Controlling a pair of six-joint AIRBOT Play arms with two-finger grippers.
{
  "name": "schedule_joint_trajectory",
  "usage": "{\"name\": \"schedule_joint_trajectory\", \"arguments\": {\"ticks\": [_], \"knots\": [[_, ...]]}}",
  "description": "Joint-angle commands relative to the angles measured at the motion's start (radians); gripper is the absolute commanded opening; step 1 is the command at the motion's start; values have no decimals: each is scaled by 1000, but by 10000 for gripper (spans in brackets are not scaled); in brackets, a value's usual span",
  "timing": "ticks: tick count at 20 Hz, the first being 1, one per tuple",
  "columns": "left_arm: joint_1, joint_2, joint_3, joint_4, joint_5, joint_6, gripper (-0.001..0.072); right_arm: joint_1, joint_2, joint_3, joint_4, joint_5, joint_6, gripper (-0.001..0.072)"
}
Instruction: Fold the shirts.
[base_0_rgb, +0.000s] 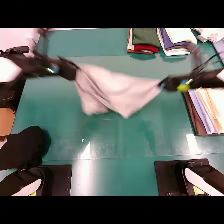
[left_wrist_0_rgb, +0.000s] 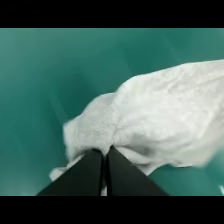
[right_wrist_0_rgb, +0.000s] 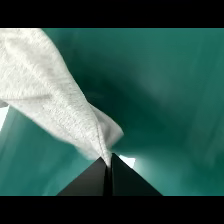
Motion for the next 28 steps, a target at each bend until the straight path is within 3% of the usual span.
{"name": "schedule_joint_trajectory", "arguments": {"ticks": [1, 6, 9, 11, 13, 17, 18, 19, 20, 25, 28], "knots": [[-5, 145, 156, 46, -2, 2, 21, -63, 118, 295, -5, 60, 20, 11], [-5, 120, 156, 23, -173, 41, 21, -122, 170, 375, -7, 146, 55, 10], [-5, 47, 29, 18, -274, 43, 21, -148, 199, 222, -8, 156, 56, 11], [-5, 9, -115, 10, -277, 47, 21, -161, 216, 82, -8, 155, 56, 11], [-5, -24, -263, -28, -268, 102, 21, -160, 216, -47, -7, 146, 55, 10], [-5, -32, -468, -189, -270, 159, 24, -156, 216, -198, -3, 100, 56, 11], [-5, -32, -476, -210, -271, 167, 106, -156, 216, -214, -3, 90, 56, 10], [-5, -29, -473, -232, -265, 166, 323, -156, 216, -224, -4, 88, 56, 10], [-5, -22, -464, -242, -261, 166, 443, -156, 216, -226, -4, 88, 56, 11], [129, -20, -248, -197, -373, 137, 440, -157, 216, -225, -3, 69, 56, 10], [246, -21, -257, -142, -401, 75, 440, -157, 216, -225, -4, 68, 55, 11]]}}
